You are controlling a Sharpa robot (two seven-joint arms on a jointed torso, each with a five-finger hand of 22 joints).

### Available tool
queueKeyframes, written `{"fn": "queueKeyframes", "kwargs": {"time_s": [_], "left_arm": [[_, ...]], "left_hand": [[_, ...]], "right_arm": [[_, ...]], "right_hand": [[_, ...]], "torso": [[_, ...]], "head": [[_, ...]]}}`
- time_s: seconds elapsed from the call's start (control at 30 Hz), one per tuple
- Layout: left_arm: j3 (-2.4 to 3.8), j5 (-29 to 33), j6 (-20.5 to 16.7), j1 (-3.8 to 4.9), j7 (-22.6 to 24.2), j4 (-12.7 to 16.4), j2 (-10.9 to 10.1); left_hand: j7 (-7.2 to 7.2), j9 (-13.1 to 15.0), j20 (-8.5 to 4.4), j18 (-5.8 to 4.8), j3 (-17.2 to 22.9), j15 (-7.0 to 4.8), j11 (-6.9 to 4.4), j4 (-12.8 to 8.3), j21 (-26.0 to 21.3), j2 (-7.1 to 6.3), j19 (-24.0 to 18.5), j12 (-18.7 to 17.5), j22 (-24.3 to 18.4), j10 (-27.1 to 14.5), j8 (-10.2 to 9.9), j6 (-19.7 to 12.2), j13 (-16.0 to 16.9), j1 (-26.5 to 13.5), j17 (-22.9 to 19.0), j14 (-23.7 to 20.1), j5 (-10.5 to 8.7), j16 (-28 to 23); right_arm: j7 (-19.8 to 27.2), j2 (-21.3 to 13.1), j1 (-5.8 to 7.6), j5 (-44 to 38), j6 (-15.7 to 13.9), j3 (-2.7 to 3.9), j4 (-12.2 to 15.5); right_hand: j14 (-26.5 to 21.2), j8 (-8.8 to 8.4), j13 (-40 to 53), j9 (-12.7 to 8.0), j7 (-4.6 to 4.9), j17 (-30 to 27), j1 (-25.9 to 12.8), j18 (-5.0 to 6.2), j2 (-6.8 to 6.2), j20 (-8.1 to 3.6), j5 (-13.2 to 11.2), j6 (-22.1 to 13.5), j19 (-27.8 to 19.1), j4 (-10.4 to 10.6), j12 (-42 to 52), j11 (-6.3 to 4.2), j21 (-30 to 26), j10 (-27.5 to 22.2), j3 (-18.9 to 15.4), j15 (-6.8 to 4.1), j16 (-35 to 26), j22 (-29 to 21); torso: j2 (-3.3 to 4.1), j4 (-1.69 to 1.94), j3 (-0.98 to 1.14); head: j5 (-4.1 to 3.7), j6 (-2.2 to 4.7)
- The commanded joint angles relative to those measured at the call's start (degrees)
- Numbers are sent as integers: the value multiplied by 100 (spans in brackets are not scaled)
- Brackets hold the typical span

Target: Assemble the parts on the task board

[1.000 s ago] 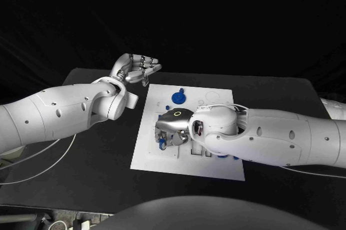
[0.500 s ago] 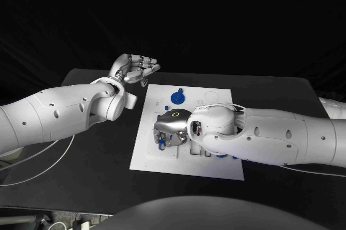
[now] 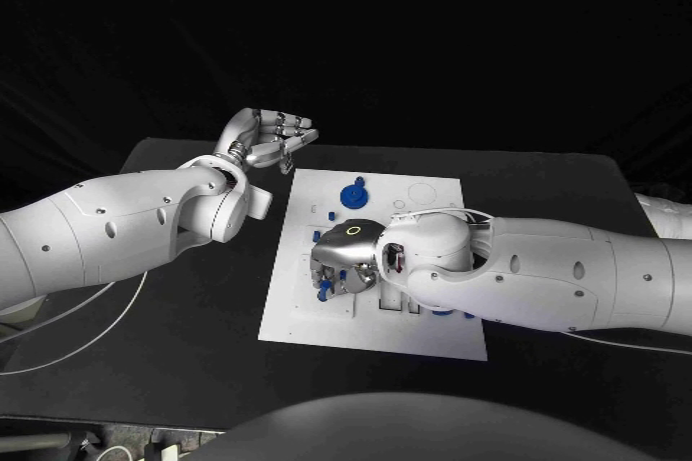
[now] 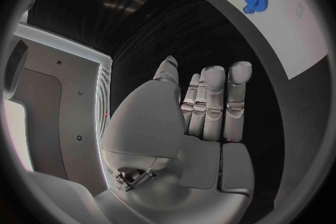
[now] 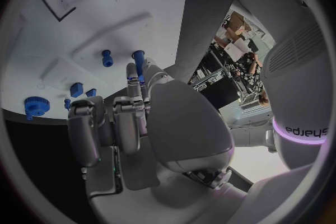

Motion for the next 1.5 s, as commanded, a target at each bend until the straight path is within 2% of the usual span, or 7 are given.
{"fn": "queueKeyframes", "kwargs": {"time_s": [0.03,0.33,0.5,0.6,0.93,1.27,1.5], "left_arm": [[4,-2,81,1,70,15,3],[5,-2,79,1,72,7,16],[5,-2,75,1,71,2,22],[5,-2,74,1,71,-1,25],[6,-2,82,1,76,0,23],[5,-2,87,1,76,3,13],[4,-2,100,1,74,-32,39]], "left_hand": [[5,-4,-15,40,-27,-19,1,-10,-19,63,25,-33,-5,-22,-18,-13,1,16,6,39,36,-20],[5,-4,-15,40,-27,-19,1,-10,-19,63,25,-33,-5,-22,-18,-13,1,16,6,39,36,-20],[5,-4,-15,40,-27,-19,1,-10,-19,63,25,-33,-5,-22,-18,-13,1,16,6,39,36,-20],[5,-4,-15,40,-27,-19,1,-10,-19,63,25,-33,-5,-22,-18,-13,1,16,6,39,36,-20],[5,-4,-15,40,-27,-19,1,-10,-19,63,25,-33,-5,-22,-18,-13,1,16,6,39,36,-20],[5,-4,-15,40,-27,-19,1,-10,-19,63,25,-33,-5,-22,-18,-13,1,16,6,39,36,-20],[6,-5,-15,39,-29,-18,2,-9,-27,71,36,-33,-5,-28,-20,-17,1,31,0,41,37,-30]], "right_arm": [[18,-11,-8,-126,147,-2,10],[16,5,-9,-140,231,-1,31],[-46,20,-9,-135,267,-1,44],[-57,12,-9,-121,252,-1,54],[-108,-56,-9,-2,-36,-2,83],[-148,-305,12,843,-1152,-2,150],[-88,-1014,339,3087,-1816,-3,508]], "right_hand": [[618,13,-2,10,11,1508,56,-81,19,4,33,29,600,-4,-29,1,26,-22,43,25,24,1508],[618,-6,-3,4,16,1508,58,-81,-5,2,32,11,600,-8,-31,5,26,-54,47,21,24,1508],[618,-231,-7,-98,155,1508,-68,-81,-217,51,18,-481,600,54,-42,142,26,-610,-20,104,24,1508],[618,-227,2,-106,236,1508,-249,-81,-389,96,17,-836,600,87,-31,215,26,-967,-169,145,24,1508],[618,-208,21,-86,320,1508,-766,-81,-632,174,11,-1295,600,242,4,303,26,-1420,-540,227,24,1508],[618,-105,44,-33,415,1508,-796,-81,-479,293,13,-1086,600,282,134,380,26,-1192,-525,367,24,1508],[618,-134,80,-41,454,1508,-790,-81,-244,343,24,-1081,600,277,306,382,26,-887,-497,387,24,1508]], "torso": [[-1,3,-2],[3,3,-2],[-5,0,-2],[-2,-6,-2],[-8,-1,0],[-9,4,-9],[-16,-19,-14]], "head": [[-8,0],[-18,0],[-24,0],[-21,0],[-29,0],[-51,0],[-174,0]]}}
